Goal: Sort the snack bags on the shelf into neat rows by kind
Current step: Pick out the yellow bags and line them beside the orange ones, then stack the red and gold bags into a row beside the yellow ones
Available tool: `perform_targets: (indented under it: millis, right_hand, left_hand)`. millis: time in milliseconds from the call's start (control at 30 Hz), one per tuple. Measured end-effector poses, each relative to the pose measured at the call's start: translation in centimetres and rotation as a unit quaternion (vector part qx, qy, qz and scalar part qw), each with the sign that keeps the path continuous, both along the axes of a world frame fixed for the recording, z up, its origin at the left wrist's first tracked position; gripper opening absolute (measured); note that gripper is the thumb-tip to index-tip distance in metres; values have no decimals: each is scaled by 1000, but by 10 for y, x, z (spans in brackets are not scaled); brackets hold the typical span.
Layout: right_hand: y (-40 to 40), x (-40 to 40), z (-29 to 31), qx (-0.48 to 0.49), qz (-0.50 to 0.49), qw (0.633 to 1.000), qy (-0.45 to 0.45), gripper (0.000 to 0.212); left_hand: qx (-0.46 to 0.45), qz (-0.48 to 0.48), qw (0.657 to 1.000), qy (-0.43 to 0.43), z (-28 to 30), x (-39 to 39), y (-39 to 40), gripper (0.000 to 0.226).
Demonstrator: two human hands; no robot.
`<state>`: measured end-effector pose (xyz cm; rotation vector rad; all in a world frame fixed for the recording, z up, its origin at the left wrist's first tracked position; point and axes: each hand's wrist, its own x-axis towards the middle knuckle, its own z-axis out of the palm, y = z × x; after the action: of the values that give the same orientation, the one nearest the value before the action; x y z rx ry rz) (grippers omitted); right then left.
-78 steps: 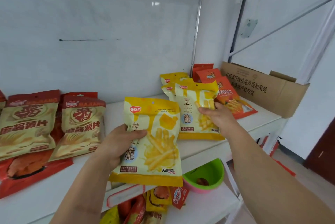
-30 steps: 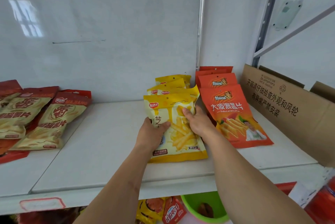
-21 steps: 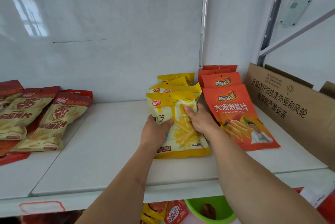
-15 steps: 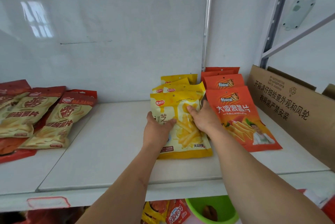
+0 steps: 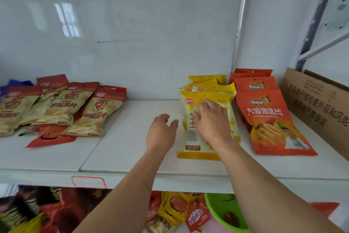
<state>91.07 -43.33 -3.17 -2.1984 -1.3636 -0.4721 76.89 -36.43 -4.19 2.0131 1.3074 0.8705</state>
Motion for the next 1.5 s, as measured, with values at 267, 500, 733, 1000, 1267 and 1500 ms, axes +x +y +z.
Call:
perform_targets:
  millis: [267,500,733,1000,1267,1500]
  right_hand:
    - [54,-83,-8,-38,88,995,-18,30]
    - [119,-170,-8,-105,116,987,43,37]
    - [184,-239,-4,-79,84,956,269,42]
    - [230,-261,-6,-29,8,912,409,69]
    - [255,-253,-8,-45,-34,891,450,53]
    - [255,-244,-10,3,22,849,527,23]
  left_hand:
    - [126,51,982,131,2,-93,41,37]
    - [148,56,978,134,8,-174,98,33]
    - [159,83,979,93,18,-249,176,35]
    - [75,136,983,99,15,-280,237,65]
    - [1,153,979,136,14,-283,283,76]
    - [-18,145,978,150,23,-279,294,86]
